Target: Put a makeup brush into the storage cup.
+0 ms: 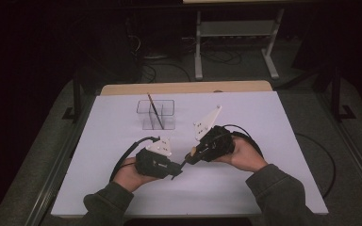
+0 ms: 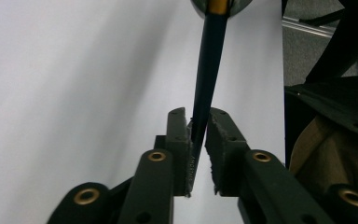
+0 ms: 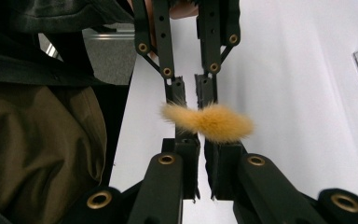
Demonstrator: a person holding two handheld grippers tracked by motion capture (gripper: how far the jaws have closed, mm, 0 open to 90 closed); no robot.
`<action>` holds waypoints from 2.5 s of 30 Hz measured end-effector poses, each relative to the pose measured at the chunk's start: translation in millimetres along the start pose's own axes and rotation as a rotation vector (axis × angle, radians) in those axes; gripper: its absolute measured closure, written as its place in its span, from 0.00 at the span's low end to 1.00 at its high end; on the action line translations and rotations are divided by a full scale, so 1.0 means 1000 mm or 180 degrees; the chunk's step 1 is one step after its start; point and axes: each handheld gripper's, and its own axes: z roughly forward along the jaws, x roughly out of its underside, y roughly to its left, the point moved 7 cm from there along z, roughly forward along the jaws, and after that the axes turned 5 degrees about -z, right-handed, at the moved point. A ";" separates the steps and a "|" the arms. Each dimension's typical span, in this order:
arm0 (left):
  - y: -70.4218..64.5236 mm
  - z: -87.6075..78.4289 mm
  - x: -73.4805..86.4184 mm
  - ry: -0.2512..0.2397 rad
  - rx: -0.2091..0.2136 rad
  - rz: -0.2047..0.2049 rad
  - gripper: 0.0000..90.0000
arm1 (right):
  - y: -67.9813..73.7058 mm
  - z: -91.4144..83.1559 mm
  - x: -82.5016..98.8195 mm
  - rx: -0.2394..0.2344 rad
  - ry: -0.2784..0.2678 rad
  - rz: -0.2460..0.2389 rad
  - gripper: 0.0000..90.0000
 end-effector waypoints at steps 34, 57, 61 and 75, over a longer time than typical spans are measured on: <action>-0.002 0.003 -0.006 -0.0039 -0.0055 -0.0002 0.92 | -0.001 0.007 -0.003 0.0024 -0.0091 0.0101 0.92; 0.003 -0.001 -0.009 -0.0238 -0.0056 -0.0180 0.92 | -0.007 0.010 -0.006 0.0180 -0.0465 0.0206 0.92; 0.003 0.000 -0.008 -0.0206 -0.0074 -0.0179 0.86 | -0.008 0.010 -0.004 0.0163 -0.0381 0.0209 0.92; 0.009 -0.006 0.007 -0.0235 -0.0211 -0.0240 0.75 | -0.015 0.003 0.012 0.0197 -0.0102 0.0286 0.92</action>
